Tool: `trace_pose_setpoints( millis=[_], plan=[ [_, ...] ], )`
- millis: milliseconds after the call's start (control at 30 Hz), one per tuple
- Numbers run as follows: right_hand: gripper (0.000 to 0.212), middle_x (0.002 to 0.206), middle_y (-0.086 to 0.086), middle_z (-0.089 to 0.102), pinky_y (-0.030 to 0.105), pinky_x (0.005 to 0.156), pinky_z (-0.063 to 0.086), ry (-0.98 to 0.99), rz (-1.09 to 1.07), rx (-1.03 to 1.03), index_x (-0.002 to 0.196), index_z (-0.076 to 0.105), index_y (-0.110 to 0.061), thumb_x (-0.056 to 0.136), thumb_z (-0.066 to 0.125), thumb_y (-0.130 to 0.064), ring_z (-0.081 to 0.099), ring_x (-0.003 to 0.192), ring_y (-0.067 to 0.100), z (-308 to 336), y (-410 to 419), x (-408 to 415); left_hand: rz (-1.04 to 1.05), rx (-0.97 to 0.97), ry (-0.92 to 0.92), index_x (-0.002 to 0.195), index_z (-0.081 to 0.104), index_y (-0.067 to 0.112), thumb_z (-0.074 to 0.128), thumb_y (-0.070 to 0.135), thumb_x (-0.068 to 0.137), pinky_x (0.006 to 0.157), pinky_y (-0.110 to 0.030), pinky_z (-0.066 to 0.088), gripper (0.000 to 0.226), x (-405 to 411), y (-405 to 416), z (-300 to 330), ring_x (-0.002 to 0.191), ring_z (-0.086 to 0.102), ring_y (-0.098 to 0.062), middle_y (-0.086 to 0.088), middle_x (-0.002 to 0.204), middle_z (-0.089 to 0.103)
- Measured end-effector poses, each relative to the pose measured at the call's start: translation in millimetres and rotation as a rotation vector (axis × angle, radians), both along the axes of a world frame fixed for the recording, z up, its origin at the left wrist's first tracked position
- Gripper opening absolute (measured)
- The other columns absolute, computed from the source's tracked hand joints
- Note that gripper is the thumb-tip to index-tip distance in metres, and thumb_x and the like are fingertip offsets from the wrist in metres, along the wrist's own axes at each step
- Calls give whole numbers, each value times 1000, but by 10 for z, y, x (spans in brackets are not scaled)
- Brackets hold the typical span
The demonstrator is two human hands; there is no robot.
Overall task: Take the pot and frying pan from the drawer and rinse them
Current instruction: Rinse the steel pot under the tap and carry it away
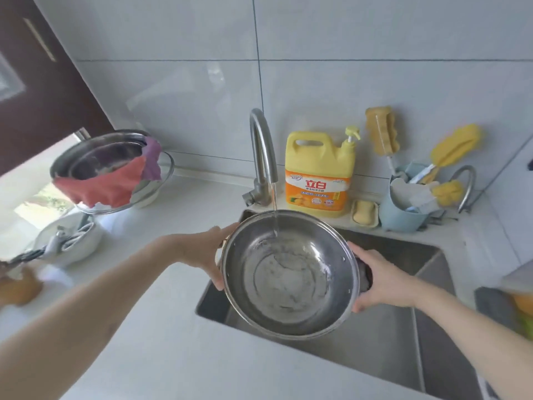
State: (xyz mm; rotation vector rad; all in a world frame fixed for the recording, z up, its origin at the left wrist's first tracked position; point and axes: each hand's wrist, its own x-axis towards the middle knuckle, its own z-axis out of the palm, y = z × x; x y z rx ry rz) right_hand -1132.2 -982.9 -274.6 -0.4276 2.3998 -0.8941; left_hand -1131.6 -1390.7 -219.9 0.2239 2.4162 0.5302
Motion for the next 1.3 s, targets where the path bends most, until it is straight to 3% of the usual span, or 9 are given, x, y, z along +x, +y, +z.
trace_pose_setpoints(
  millis=[67,200,400,567,733,833,933,1133,1300],
  plan=[
    [139,126,-12,29,22,108,27,68,-27,-88,134,-3,-71,40,94,-36,30,127,5,-96,-123,64,31,-82,66,145,-12,57,94,54,36,108,-46,39,152,5,-42,7,129,41,-20,11,125,32],
    [145,128,-11,24,21,97,34,180,-67,-108,139,-7,-69,41,94,-34,36,122,7,-86,-141,-79,60,-161,245,145,-26,46,94,45,44,97,-36,44,157,22,73,-74,114,49,-22,6,124,30],
    [145,128,-21,14,16,83,41,334,-4,1,132,-19,-72,47,94,-38,45,101,1,36,224,-327,134,-84,458,145,-31,40,91,51,46,87,-30,47,158,12,491,-501,106,49,-18,6,118,29],
    [143,132,-16,12,24,91,45,480,-23,91,130,-27,-70,58,92,-37,45,95,3,81,540,-301,208,26,658,153,-20,31,87,64,45,90,-36,51,155,-13,770,-805,118,47,-23,-2,126,35],
    [158,123,11,36,32,85,50,957,-38,62,155,0,-37,35,101,-23,48,98,15,91,780,-169,247,60,1017,152,17,1,71,64,70,68,-43,60,117,68,938,-954,97,57,-32,-14,117,46],
    [151,120,17,38,47,76,59,1135,-13,50,155,8,-32,36,100,-15,49,99,20,193,885,-186,215,53,1287,150,12,5,64,56,77,58,-43,57,104,76,1041,-892,92,51,-35,-19,114,43],
    [140,119,19,37,42,73,60,1199,43,31,151,17,-27,38,99,-12,50,91,21,353,934,-248,173,30,1447,155,-2,10,66,49,76,53,-40,54,111,50,1092,-781,90,48,-34,-21,110,43],
    [148,119,20,37,42,84,56,1287,76,37,156,3,-27,43,97,-11,52,95,26,472,921,-334,174,5,1427,155,-4,8,69,48,76,58,-41,54,114,21,1080,-676,91,47,-35,-21,110,44],
    [153,123,17,38,39,88,48,1060,50,73,156,4,-31,38,100,-14,47,97,25,354,907,-379,197,50,1144,155,-4,10,60,62,81,64,-40,57,111,2,1096,-745,93,49,-29,-17,112,45]
  ],
)
